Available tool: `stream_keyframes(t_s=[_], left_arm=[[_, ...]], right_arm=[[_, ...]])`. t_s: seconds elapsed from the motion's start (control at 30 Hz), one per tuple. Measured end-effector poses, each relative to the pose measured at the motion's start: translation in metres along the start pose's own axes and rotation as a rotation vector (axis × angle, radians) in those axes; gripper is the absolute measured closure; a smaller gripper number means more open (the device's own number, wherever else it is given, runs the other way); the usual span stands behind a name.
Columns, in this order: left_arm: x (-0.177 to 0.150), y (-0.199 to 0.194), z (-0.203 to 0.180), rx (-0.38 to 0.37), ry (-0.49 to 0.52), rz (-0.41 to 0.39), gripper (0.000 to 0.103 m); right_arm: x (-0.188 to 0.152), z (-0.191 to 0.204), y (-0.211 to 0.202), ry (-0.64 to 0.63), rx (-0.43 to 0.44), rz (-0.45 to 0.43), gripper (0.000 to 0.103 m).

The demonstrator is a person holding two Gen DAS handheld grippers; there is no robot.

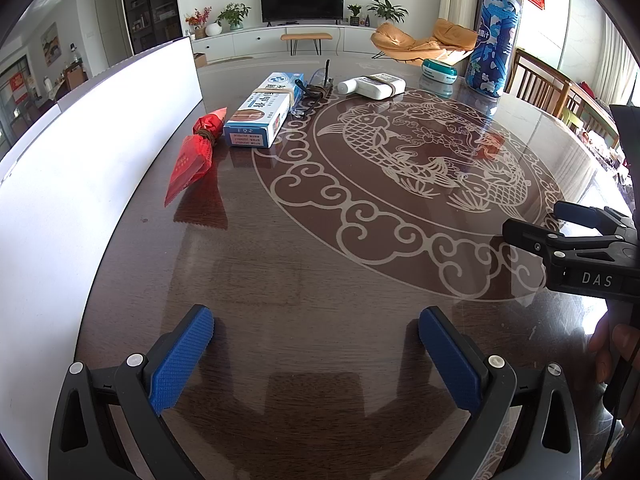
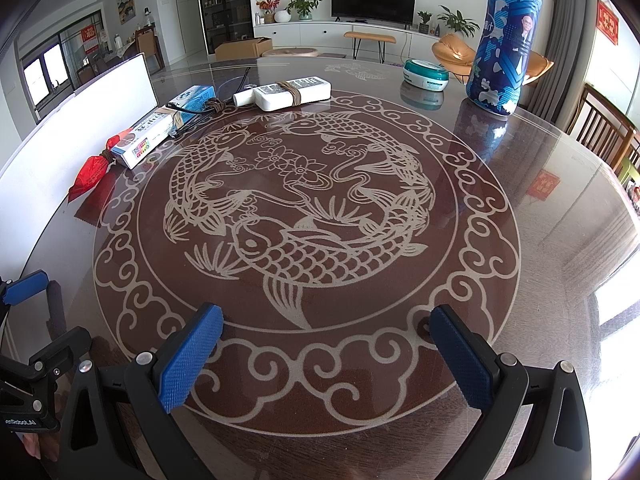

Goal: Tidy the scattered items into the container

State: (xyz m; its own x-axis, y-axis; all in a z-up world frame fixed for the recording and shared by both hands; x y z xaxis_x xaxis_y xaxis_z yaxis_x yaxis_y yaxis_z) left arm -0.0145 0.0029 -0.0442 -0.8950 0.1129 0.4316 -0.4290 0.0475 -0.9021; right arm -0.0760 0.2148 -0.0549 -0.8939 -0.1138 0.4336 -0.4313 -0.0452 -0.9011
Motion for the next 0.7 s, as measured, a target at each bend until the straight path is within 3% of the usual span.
stream_keyframes(t_s=[0.47,0.7], left_arm=[[-0.001,-0.001,0.001,0.0,0.008,0.003,0.0],[-0.003,-0.002,0.031,0.013,-0.019,0.035,0.0]], right_arm=[[0.0,0.0,0.0,0.0,0.0,0.0,0.0],[0.0,0.0,0.0,0.0,0.0,0.0,0.0]])
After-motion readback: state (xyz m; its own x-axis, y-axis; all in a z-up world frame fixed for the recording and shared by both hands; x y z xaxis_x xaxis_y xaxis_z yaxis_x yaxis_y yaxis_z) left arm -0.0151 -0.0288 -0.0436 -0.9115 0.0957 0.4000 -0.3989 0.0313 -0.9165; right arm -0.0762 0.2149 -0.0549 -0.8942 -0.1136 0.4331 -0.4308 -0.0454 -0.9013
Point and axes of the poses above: each gripper's, at about its wrist camera, not at the fingertips, and y roughly the way its jaws point, z to its left, x to its top, the point moved 1 cm from there along y, roughly the way its jaws point, and after that the axes turned 10 degrees about z, right-handed, at the moved point
